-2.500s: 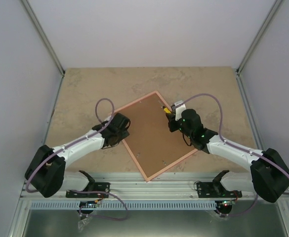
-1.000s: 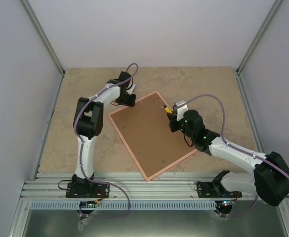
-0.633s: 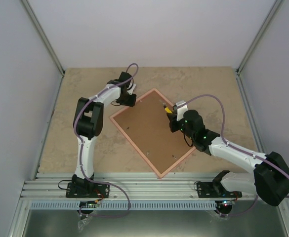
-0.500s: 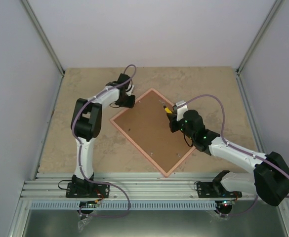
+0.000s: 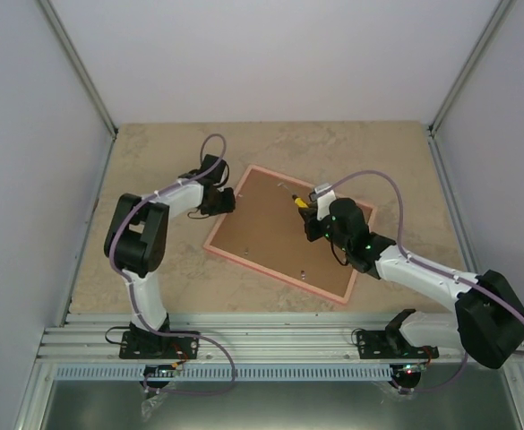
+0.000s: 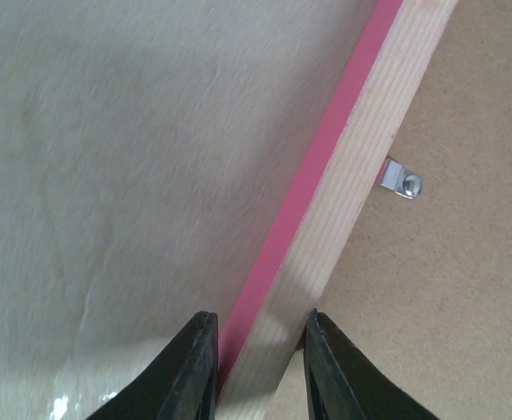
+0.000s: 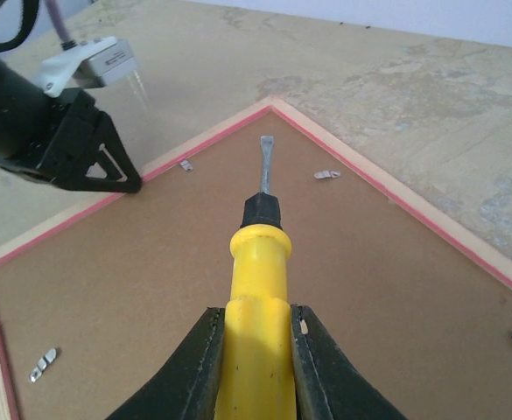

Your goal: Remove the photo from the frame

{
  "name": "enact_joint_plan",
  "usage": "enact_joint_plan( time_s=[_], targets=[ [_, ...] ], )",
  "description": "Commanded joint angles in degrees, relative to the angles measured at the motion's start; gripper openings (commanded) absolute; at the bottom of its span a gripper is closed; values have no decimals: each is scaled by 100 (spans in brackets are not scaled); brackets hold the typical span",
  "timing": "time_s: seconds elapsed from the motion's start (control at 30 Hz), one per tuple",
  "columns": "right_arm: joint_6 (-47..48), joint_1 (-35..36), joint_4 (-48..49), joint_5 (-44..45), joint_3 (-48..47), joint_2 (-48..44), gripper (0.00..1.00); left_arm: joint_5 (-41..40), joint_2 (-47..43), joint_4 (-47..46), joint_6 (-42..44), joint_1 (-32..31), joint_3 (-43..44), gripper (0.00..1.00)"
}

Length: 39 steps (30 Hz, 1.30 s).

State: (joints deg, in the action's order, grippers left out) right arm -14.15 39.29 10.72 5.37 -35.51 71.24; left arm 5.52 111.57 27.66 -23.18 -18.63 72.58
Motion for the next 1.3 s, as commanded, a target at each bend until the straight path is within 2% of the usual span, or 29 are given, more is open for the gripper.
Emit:
enact_joint_plan(
  time_s=[0.0,0.2,0.5,0.67,0.8,0.93,1.13,1.27],
  targets=[
    [73,-9,11,-132,-212,139,1,-31,-248,-53,-963,62,-1002,21],
    [91,4,-37,-396,-324,306,0,293,-1020,-540,-1479,62,-2069,25],
    [101,85,-158,-823,-551,711,1,535,-1914,-900,-1797,-36,-3083,24],
    [170,236,-223,-1120,-728,924,0,327,-2098,-872,-1922,-426,-3243,24],
    [271,354,-244,-1326,-867,1158,0,-108,-2335,-787,-1980,-483,-3298,25],
    [303,370,-253,-1421,-1030,1536,1,-477,-2423,-702,-1899,-483,-3125,31],
    [325,377,-327,-1797,-1410,2096,0,-394,-2375,-1053,-1749,-483,-2991,38],
    [365,395,-411,-1881,-1754,2507,1,-475,-2173,-1070,-1583,-483,-2838,38]
  ],
)
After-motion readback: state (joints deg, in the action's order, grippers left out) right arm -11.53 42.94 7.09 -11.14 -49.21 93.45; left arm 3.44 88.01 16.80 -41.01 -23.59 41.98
